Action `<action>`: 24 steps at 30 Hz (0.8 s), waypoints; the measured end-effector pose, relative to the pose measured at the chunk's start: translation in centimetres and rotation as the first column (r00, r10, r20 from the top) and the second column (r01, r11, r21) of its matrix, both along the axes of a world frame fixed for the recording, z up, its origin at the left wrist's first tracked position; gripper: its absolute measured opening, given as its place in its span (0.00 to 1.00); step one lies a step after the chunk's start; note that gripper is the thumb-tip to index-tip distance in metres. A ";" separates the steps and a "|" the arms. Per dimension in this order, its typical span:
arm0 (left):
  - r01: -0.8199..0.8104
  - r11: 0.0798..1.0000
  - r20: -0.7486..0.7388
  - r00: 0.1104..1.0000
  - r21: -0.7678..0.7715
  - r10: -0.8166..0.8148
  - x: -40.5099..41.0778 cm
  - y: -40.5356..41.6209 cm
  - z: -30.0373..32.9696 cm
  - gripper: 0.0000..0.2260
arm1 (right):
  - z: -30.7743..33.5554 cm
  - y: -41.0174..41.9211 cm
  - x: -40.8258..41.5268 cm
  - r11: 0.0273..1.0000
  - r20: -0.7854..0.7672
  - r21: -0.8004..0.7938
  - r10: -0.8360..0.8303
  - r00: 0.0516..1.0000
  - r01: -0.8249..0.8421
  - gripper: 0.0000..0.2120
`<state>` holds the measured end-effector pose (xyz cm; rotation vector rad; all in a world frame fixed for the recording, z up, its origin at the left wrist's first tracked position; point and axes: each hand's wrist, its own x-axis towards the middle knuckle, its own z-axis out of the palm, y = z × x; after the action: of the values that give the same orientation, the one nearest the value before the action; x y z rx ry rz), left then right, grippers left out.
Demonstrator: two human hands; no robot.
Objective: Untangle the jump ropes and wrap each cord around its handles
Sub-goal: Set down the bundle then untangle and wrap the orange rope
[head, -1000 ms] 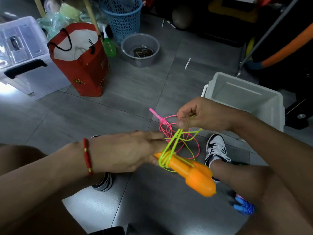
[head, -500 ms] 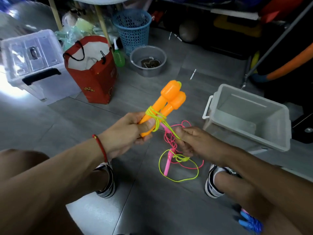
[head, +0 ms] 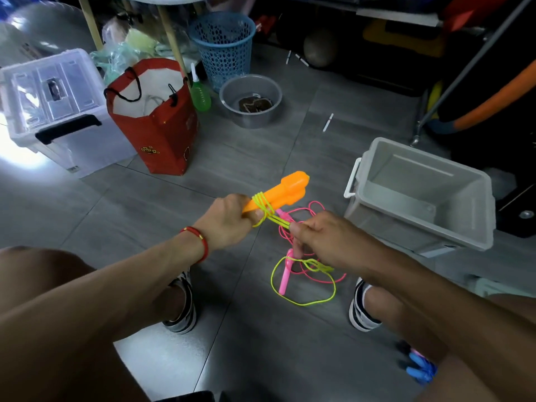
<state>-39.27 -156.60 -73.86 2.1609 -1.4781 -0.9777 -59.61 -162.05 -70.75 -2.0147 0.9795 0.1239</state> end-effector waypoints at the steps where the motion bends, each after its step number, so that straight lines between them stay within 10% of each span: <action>1: 0.035 0.999 0.069 0.997 -0.002 -0.035 -0.3 -0.1 0.0 0.11 | 0.3 0.1 0.0 1.000 -0.039 -0.026 0.002 0.999 -0.003 0.23; 11: 0.360 0.898 0.304 0.852 0.253 -0.427 -2.7 0.4 -1.0 0.11 | 1.7 1.6 -0.4 0.737 -0.424 -0.534 0.191 0.885 -0.415 0.07; 14: 0.504 0.808 0.293 0.757 0.305 -0.583 -3.3 0.8 0.0 0.10 | 1.6 -0.1 -0.6 0.685 -0.406 -0.517 0.332 0.851 -0.514 0.16; 20: 0.711 0.676 0.353 0.593 0.191 -0.724 -3.4 1.7 1.0 0.05 | 1.7 -3.4 -1.8 0.975 -0.180 -0.187 0.089 0.980 -0.123 0.22; 24: 0.776 0.596 0.270 0.541 0.206 -0.797 -2.9 1.8 1.2 0.04 | 1.6 -3.7 -2.1 0.984 -0.069 -0.002 0.177 0.982 -0.178 0.11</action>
<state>-42.14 -154.81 -72.65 1.6911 -2.7733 -0.9053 -61.71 -165.77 -69.10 -2.1157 0.8417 0.2879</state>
